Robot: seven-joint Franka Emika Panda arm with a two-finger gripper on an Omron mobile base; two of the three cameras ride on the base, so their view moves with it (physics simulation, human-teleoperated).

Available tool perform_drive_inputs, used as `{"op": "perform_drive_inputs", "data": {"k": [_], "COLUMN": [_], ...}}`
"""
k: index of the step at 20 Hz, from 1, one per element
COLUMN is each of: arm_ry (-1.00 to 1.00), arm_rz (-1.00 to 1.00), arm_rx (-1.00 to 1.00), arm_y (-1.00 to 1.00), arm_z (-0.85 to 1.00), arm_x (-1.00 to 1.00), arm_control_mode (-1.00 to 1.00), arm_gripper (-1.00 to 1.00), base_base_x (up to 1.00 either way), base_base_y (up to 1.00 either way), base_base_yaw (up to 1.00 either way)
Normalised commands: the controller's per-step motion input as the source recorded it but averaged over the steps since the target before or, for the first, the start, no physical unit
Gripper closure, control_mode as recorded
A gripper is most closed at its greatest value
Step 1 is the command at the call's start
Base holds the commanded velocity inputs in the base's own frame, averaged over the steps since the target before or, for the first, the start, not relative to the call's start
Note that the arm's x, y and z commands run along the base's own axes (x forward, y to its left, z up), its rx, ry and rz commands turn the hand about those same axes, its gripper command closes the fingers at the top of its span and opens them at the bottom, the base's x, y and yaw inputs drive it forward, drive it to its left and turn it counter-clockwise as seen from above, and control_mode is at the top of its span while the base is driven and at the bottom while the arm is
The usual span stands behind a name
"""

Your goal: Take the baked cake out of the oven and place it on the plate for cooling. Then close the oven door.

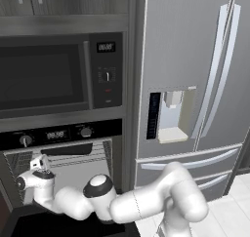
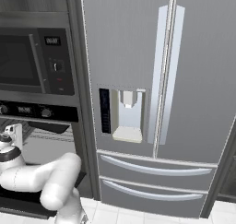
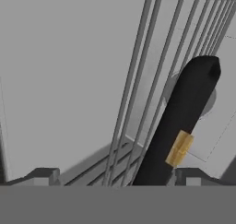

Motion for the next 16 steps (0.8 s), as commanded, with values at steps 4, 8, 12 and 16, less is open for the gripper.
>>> {"op": "perform_drive_inputs", "data": {"k": [4, 8, 12, 16], "arm_ry": [0.00, 0.00, 0.00, 0.00], "arm_rz": [0.00, 0.00, 0.00, 0.00], "arm_rx": [0.00, -0.02, -0.07, -0.09], "arm_y": [0.22, 0.22, 0.20, 0.20], "arm_z": [-0.78, -0.83, -0.85, -0.86], "arm_x": [0.00, -0.04, -0.14, -0.20], "arm_control_mode": [-1.00, -1.00, -1.00, -1.00], "arm_gripper": [-1.00, -1.00, -1.00, -1.00], "base_base_x": [0.00, 0.00, 0.00, 0.00], "base_base_y": [0.00, 0.00, 0.00, 0.00], "base_base_yaw": [0.00, 0.00, 0.00, 0.00]}}
